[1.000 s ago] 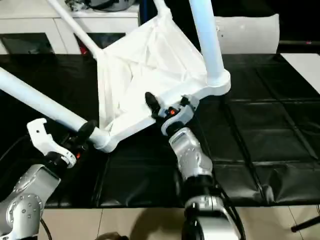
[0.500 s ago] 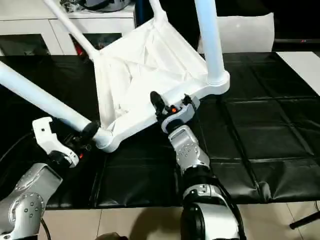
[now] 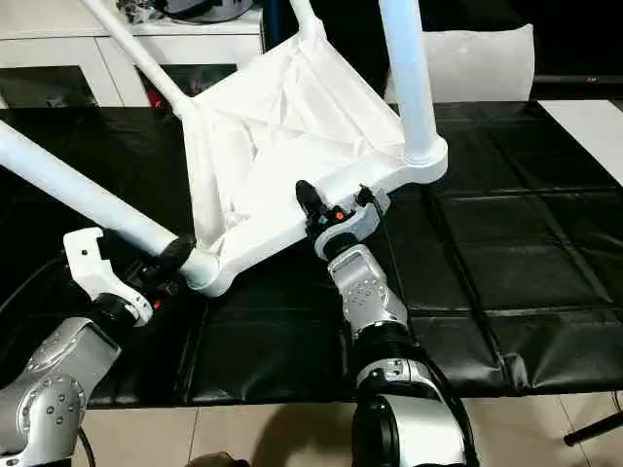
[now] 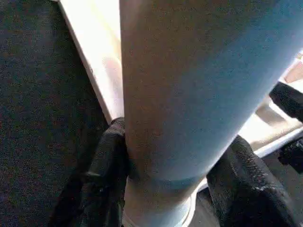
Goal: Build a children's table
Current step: Flip table
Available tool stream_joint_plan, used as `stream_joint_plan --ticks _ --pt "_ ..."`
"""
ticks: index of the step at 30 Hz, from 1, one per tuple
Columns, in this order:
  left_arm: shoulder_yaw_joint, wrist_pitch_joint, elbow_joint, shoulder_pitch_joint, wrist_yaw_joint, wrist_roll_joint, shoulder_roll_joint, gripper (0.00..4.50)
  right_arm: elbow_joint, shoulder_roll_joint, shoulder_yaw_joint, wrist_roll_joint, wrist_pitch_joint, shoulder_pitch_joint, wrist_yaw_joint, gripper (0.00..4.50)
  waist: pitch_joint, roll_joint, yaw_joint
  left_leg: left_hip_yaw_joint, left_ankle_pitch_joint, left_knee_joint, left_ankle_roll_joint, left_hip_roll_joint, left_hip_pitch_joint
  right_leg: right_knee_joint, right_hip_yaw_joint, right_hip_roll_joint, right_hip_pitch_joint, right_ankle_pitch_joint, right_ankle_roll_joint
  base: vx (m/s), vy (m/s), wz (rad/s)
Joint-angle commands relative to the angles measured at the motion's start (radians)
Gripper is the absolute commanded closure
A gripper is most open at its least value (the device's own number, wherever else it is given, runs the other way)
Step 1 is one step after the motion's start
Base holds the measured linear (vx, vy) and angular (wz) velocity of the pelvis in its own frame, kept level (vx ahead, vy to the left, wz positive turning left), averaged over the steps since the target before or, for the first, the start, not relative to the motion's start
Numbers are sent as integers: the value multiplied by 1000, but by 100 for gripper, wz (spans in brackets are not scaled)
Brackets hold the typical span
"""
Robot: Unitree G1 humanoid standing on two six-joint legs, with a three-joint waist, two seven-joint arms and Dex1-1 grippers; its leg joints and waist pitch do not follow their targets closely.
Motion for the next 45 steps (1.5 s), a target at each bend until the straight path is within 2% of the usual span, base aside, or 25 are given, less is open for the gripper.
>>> stream_joint_plan --ticks 1,5,9,12,15,17,18,19,21,22,23,25,27,28,30,31,32,33,34,36,38,40,42,44,45 --pt "-51 36 12 32 -52 -20 -2 181 -40 53 17 -16 -17 -31 7 241 -66 2 0 -25 -58 -64 58 69 9 -58 62 -96 45 -35 -204 0 0 0" --pt "-49 37 -7 50 -81 -33 15 181 -51 43 5 -14 -35 -22 -3 241 -70 2 0 -25 -39 -60 64 69 8 -53 62 -95 44 4 -210 0 0 0" --pt "-52 32 -45 103 -130 -56 40 181 -76 23 -9 -19 -61 -4 -25 241 -74 1 -1 -25 5 -54 94 68 1 -44 61 -95 44 61 -222 0 0 0" --pt "-51 29 -81 162 -183 -74 69 181 -102 8 -13 -25 -73 16 -33 241 -70 -2 -5 -23 -11 -55 103 67 -1 -49 61 -93 42 33 -220 0 0 0" --pt "-57 24 -113 223 -239 -79 109 181 -136 -6 -7 -41 -79 42 -36 241 -67 -4 -6 -24 -24 -57 98 68 -1 -50 61 -93 42 -6 -210 0 0 0" --pt "-71 11 -157 307 -318 -75 181 181 -197 -24 -3 -55 -79 85 -46 241 -65 -6 -6 -20 -43 -59 98 69 4 -53 63 -90 36 -41 -200 0 0 0" --pt "-76 4 -168 326 -339 -72 199 181 -213 -28 0 -59 -81 97 -47 241 -62 -4 -3 -18 -62 -61 95 70 7 -59 64 -88 30 -84 -186 0 0 0" --pt "-79 -2 -179 341 -358 -70 213 181 -228 -33 2 -64 -83 108 -50 241 -59 1 7 -15 -93 -62 80 72 18 -66 67 -87 20 -131 -173 0 0 0" --pt "-80 -11 -203 373 -388 -69 241 181 -272 -45 8 -85 -95 135 -65 241 -53 -5 16 -16 -135 -71 53 74 17 -73 69 -86 21 -184 -157 0 0 0" --pt "-79 -14 -210 383 -397 -69 249 181 -290 -48 9 -89 -97 145 -69 241 -51 -2 21 -17 -167 -76 34 74 17 -74 70 -88 19 -221 -143 0 0 0" --pt "-79 -22 -216 394 -406 -61 261 181 -317 -50 4 -90 -99 158 -83 241 -51 -2 21 -17 -167 -76 34 74 17 -74 70 -88 19 -221 -143 0 0 0" --pt "-80 -47 -219 413 -414 -41 284 181 -387 -59 -1 -95 -104 191 -119 241 -43 -3 21 -22 -245 -87 -8 74 21 -85 73 -88 17 -313 -99 0 0 0" --pt "-81 -67 -213 413 -418 -31 292 170 -419 -62 -1 -103 -107 205 -133 241 -43 -5 17 -23 -274 -90 -23 71 22 -88 74 -89 16 -345 -80 0 0 0" --pt "-83 -80 -207 404 -427 -25 299 161 -452 -67 2 -112 -108 219 -142 241 -43 -6 19 -21 -289 -89 -31 70 28 -93 76 -90 12 -374 -66 0 0 0" --pt "-82 -101 -210 379 -440 -13 310 152 -508 -74 8 -128 -110 244 -160 241 -39 -9 18 -22 -295 -90 -34 68 27 -99 78 -92 12 -400 -56 0 0 0" --pt "-79 -111 -217 362 -447 -11 315 133 -538 -77 10 -135 -110 258 -172 241 -42 -8 22 -20 -294 -89 -37 69 34 -101 80 -90 6 -402 -42 0 0 0" --pt "-79 -111 -217 362 -447 -11 315 126 -538 -77 10 -135 -110 258 -172 241 -42 -9 20 -22 -292 -90 -38 68 33 -99 79 -90 8 -397 -41 0 0 0" --pt "-76 -115 -223 352 -450 -13 318 120 -553 -82 13 -146 -111 266 -179 241 -42 -10 16 -26 -275 -94 -40 68 19 -93 76 -91 19 -383 -41 0 0 0" --pt "-73 -116 -235 336 -453 -17 322 112 -573 -93 21 -169 -115 280 -188 241 -45 -14 14 -24 -259 -92 -39 67 19 -90 77 -90 19 -361 -41 0 0 0" --pt "-72 -119 -243 326 -456 -22 328 92 -592 -103 31 -190 -116 293 -199 241 -46 -12 13 -25 -242 -92 -35 67 17 -87 78 -91 21 -339 -43 0 0 0" --pt "-73 -110 -284 286 -474 -44 357 78 -644 -141 64 -270 -120 336 -237 241 -49 -15 10 -22 -214 -89 -29 65 18 -82 77 -86 21 -296 -49 0 0 0" --pt "-74 -97 -309 260 -489 -57 378 47 -669 -163 80 -312 -123 357 -259 241 -49 -15 12 -20 -201 -88 -27 63 20 -78 77 -84 21 -270 -54 0 0 0" --pt "-74 -84 -324 235 -487 -60 396 40 -690 -169 81 -321 -115 367 -279 241 -47 -22 7 -19 -200 -88 -24 60 15 -77 78 -84 26 -278 -52 0 0 0" --pt "-68 -57 -351 179 -479 -70 421 30 -724 -195 99 -364 -105 374 -297 241 -48 -19 4 -17 -196 -85 -26 58 18 -77 79 -82 24 -288 -47 0 0 0" --pt "-67 -53 -356 167 -477 -70 426 7 -732 -202 105 -377 -103 375 -299 241 -47 -19 4 -16 -202 -86 -28 57 20 -78 79 -80 23 -297 -44 0 0 0"
